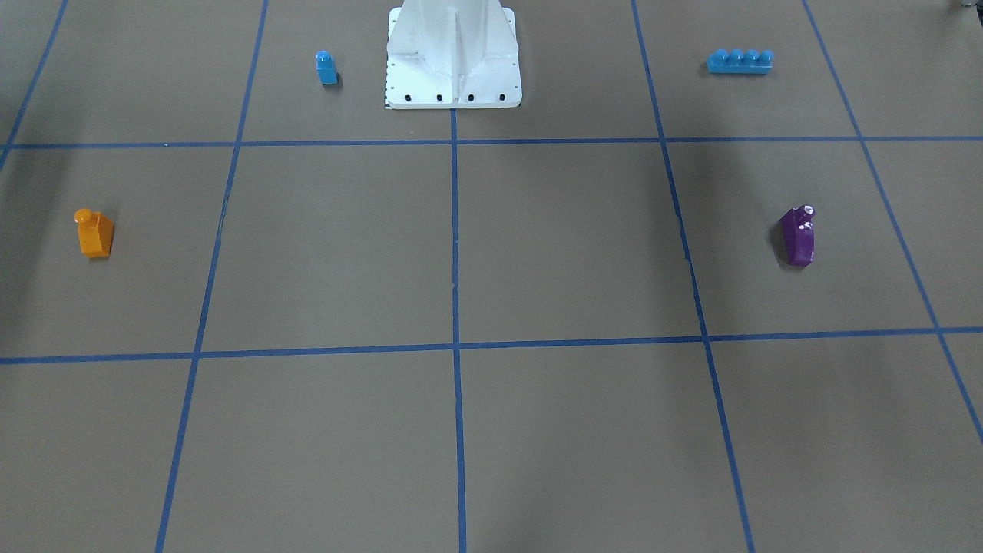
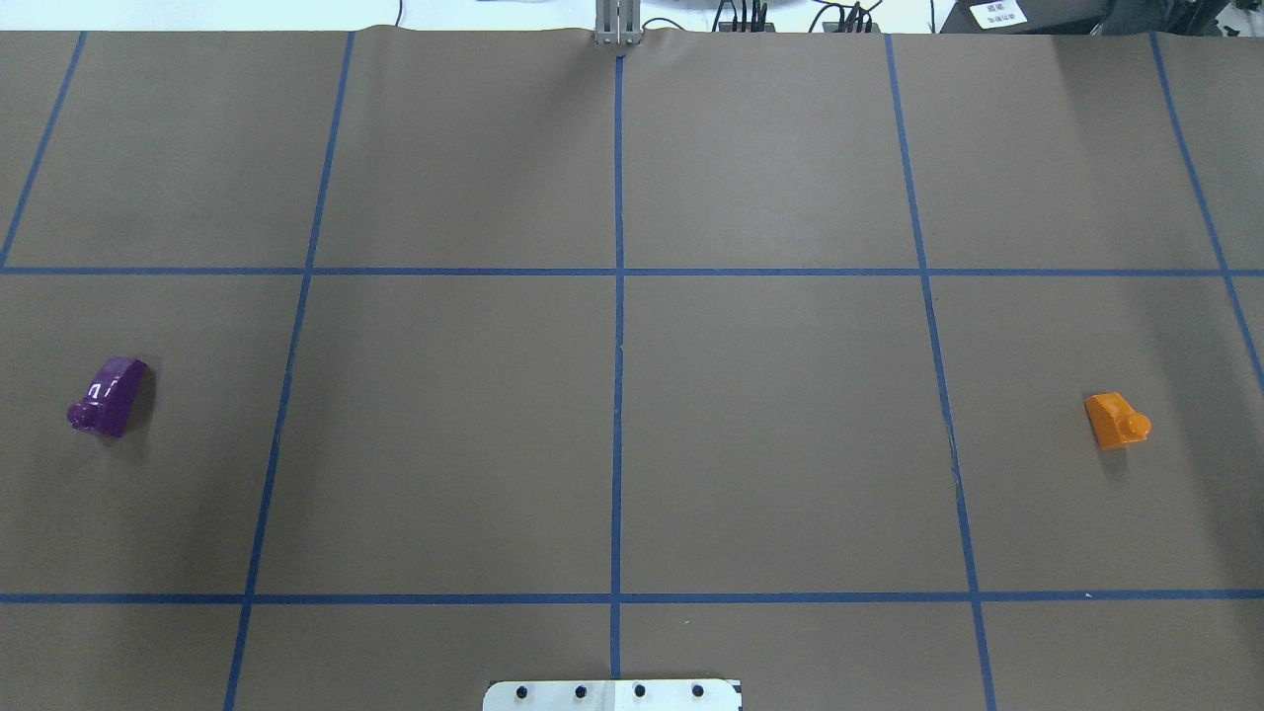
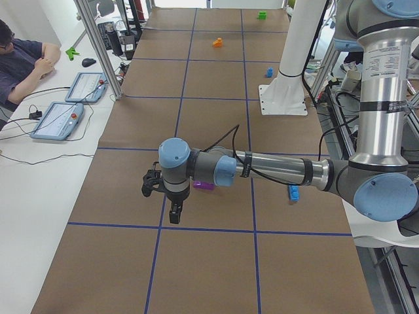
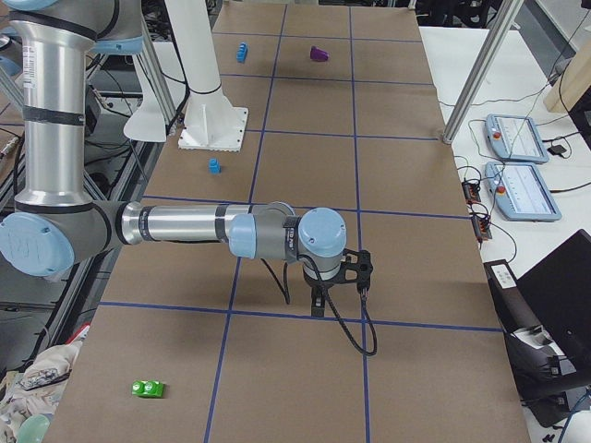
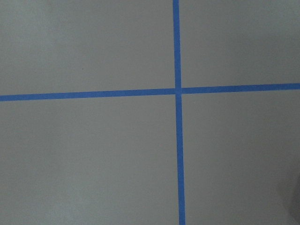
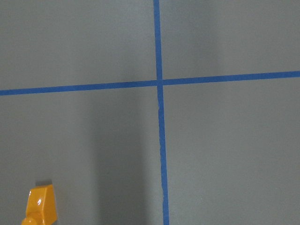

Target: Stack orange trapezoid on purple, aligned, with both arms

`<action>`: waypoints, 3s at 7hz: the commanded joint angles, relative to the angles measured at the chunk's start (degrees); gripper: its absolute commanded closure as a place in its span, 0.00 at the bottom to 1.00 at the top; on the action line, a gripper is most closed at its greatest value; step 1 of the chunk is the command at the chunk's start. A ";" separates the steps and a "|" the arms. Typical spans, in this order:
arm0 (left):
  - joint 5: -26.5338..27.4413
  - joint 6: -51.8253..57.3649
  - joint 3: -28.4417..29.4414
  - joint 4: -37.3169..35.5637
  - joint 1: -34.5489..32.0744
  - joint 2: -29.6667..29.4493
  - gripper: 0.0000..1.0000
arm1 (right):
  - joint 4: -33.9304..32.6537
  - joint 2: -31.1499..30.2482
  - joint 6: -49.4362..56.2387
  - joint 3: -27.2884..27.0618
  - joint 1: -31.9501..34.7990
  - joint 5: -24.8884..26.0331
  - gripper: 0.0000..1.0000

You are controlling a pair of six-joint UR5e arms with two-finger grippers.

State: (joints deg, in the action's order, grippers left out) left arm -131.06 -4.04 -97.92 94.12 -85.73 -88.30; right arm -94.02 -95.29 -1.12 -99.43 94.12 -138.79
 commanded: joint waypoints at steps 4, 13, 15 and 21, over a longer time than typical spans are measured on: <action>-0.08 -16.75 -1.13 6.75 13.71 -3.29 0.00 | -0.11 1.87 -0.19 -0.41 -0.07 -0.43 0.00; 9.68 -44.83 0.18 28.23 35.36 5.24 0.06 | -0.19 1.69 -0.54 0.11 -0.51 -3.16 0.00; 9.60 -44.65 0.63 28.14 35.46 5.24 0.70 | -0.19 1.69 -0.54 -0.24 -0.51 -3.25 0.00; 5.11 -44.30 -7.36 24.71 32.65 1.84 1.00 | -0.20 2.22 -0.46 -0.59 -0.51 -3.42 0.00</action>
State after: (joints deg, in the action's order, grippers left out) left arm -125.50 -48.43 -102.82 119.85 -52.08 -83.97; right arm -94.26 -93.23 -1.65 -99.92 93.60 -142.28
